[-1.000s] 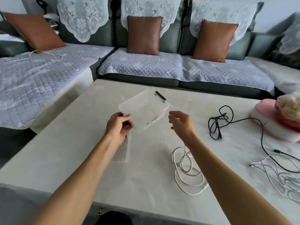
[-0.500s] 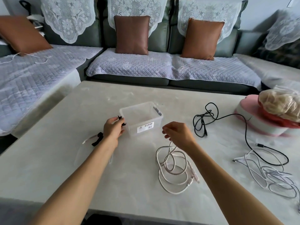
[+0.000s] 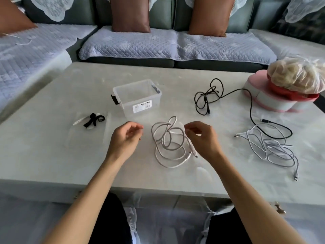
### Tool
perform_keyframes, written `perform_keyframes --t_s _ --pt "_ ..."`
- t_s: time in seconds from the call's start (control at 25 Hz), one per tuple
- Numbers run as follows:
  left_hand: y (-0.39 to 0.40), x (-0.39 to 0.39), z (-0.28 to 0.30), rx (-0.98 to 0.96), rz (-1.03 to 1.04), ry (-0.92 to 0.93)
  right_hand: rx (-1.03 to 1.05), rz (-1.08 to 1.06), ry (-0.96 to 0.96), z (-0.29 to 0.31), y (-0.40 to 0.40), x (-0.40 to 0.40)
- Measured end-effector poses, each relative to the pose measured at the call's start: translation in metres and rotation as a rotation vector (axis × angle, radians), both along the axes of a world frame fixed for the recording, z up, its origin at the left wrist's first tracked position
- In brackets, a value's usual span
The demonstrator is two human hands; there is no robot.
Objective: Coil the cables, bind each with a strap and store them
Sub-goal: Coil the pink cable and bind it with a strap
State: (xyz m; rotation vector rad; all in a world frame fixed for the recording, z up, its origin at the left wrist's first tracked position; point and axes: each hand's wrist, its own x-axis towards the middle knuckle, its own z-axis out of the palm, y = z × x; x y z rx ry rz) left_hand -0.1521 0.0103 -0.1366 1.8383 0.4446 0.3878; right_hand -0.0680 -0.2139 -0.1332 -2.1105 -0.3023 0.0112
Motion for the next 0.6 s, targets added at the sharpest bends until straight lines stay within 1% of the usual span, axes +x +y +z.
perform_keyframes --t_s 0.08,0.16,0.24,0.28,0.36,0.48,0.52,0.56,0.6 --pt "-0.019 0.014 -0.012 0.07 -0.049 0.015 -0.104 0.023 -0.012 -0.013 -0.009 -0.003" --pt "-0.035 0.035 -0.021 0.142 -0.109 0.102 -0.243 0.059 0.027 -0.023 -0.008 0.004" --pt "-0.039 0.054 -0.03 0.258 -0.141 0.187 -0.338 0.117 0.089 -0.032 -0.004 0.014" --pt "-0.036 0.06 -0.034 0.306 -0.131 0.212 -0.378 0.144 0.101 -0.034 -0.001 0.019" --pt "-0.031 0.067 -0.034 0.308 -0.086 0.209 -0.427 0.168 0.111 -0.03 0.002 0.026" --pt "-0.036 0.065 -0.036 0.231 -0.076 0.164 -0.476 0.202 0.108 -0.028 0.0 0.024" --pt "-0.04 0.06 -0.035 0.282 -0.092 0.108 -0.503 0.208 0.102 -0.027 0.0 0.022" --pt "-0.045 0.054 -0.033 0.431 -0.129 0.021 -0.534 0.207 0.09 -0.027 0.0 0.02" --pt "-0.05 0.051 -0.032 0.626 -0.17 -0.085 -0.568 0.195 0.074 -0.027 0.001 0.019"
